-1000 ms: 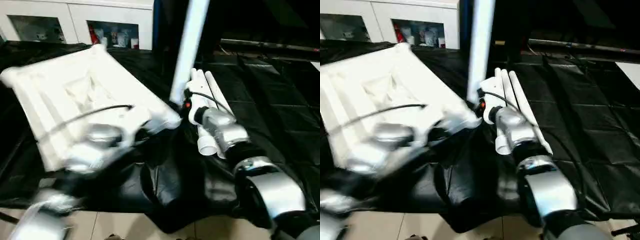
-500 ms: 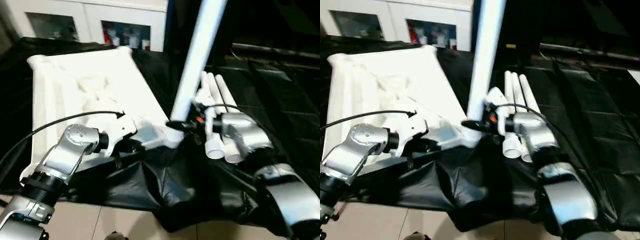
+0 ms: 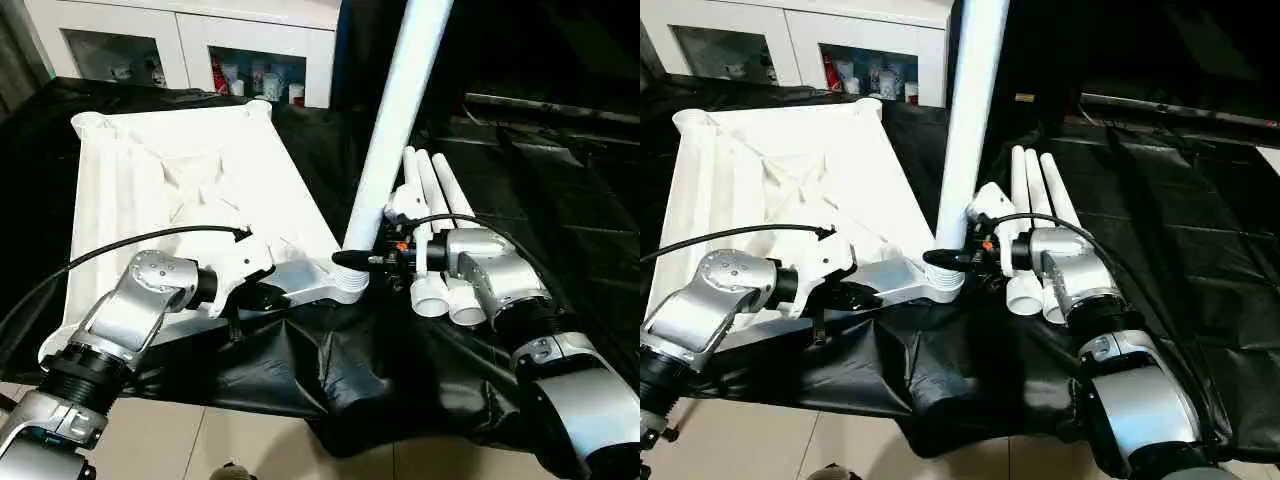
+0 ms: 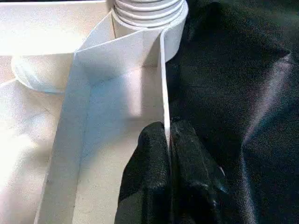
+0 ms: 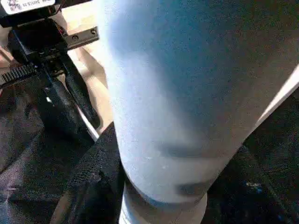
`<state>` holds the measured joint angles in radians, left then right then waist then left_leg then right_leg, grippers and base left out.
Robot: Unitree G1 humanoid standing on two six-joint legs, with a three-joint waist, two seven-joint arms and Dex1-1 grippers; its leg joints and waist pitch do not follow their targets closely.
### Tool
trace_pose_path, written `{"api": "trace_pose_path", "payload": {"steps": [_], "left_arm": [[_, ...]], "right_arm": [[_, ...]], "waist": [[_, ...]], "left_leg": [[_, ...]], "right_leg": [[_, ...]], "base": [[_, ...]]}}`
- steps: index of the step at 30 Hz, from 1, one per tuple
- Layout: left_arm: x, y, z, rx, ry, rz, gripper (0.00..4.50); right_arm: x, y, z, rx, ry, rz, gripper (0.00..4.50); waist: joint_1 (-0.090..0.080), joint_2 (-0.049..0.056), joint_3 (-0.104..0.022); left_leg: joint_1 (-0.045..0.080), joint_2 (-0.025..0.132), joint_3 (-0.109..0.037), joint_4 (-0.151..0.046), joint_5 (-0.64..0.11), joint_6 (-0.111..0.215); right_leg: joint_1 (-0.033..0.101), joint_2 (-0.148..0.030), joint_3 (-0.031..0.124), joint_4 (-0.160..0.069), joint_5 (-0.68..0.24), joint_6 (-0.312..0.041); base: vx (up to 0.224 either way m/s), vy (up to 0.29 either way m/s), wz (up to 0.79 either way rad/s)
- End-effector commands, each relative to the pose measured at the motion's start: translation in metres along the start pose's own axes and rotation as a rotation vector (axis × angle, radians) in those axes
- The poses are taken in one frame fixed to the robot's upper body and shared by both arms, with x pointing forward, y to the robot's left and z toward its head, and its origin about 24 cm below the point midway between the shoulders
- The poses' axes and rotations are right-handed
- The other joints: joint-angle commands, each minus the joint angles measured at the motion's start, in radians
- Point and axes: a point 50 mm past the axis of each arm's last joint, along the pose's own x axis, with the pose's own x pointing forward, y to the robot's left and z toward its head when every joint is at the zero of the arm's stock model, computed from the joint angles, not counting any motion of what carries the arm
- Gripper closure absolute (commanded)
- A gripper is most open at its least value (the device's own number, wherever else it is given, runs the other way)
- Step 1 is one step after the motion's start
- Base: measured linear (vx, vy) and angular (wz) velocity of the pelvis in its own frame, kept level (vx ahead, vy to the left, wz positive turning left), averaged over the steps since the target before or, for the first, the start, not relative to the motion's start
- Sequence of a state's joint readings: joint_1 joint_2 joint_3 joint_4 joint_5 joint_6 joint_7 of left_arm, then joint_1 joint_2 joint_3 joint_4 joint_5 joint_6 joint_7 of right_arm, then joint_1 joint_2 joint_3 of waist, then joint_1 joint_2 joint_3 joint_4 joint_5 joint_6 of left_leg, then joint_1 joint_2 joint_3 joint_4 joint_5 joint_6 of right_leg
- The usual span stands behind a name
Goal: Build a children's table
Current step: Insert table leg to table base, then rotate leg to tighten
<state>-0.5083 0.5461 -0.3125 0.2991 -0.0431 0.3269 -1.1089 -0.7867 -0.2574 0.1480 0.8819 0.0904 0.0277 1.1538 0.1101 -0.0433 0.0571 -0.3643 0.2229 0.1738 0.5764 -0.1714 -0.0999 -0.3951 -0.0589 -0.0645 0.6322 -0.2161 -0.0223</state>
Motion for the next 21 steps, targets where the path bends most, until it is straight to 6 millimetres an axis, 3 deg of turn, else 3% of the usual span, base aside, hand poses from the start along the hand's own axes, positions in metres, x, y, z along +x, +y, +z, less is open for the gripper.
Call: {"api": "trace_pose_path", "payload": {"steps": [1,6,16,18,21], "left_arm": [[-0.005,0.001,0.033,0.138,-0.097,-0.045,4.50],[-0.006,0.003,0.034,0.139,-0.099,-0.041,4.50],[-0.007,0.003,0.032,0.133,-0.102,-0.041,4.50],[-0.007,0.005,0.033,0.114,-0.114,-0.024,4.50],[-0.005,0.011,0.034,0.074,-0.127,0.038,4.50]], "right_arm": [[-0.013,0.011,-0.069,0.114,0.332,-0.058,2.61],[-0.010,0.015,-0.074,0.126,0.348,-0.037,2.61],[-0.011,0.013,-0.078,0.162,0.332,-0.087,2.61],[-0.011,0.009,-0.079,0.191,0.315,-0.181,2.61],[-0.011,0.002,-0.082,0.232,0.302,-0.336,2.61]], "waist": [[-0.003,0.027,-0.067],[-0.006,0.023,-0.063],[-0.007,0.024,-0.063],[-0.008,0.026,-0.058],[-0.017,0.029,-0.049]], "left_leg": [[0.015,0.015,0.002,-0.061,-0.167,-0.003],[0.018,0.015,0.000,-0.065,-0.208,-0.012],[0.018,0.014,0.000,-0.065,-0.196,-0.007],[0.021,0.014,0.000,-0.068,-0.228,-0.013],[0.028,0.013,-0.004,-0.076,-0.314,-0.038]], "right_leg": [[0.051,-0.071,0.047,-0.061,0.016,-0.251],[0.051,-0.073,0.049,-0.068,-0.052,-0.239],[0.052,-0.070,0.048,-0.065,-0.024,-0.246],[0.050,-0.072,0.049,-0.071,-0.071,-0.242],[0.042,-0.075,0.051,-0.085,-0.219,-0.219]], "base": [[0.000,0.000,0.00],[0.000,0.000,0.00],[0.000,0.000,0.00],[0.000,0.000,0.00],[0.000,0.000,0.00]]}}
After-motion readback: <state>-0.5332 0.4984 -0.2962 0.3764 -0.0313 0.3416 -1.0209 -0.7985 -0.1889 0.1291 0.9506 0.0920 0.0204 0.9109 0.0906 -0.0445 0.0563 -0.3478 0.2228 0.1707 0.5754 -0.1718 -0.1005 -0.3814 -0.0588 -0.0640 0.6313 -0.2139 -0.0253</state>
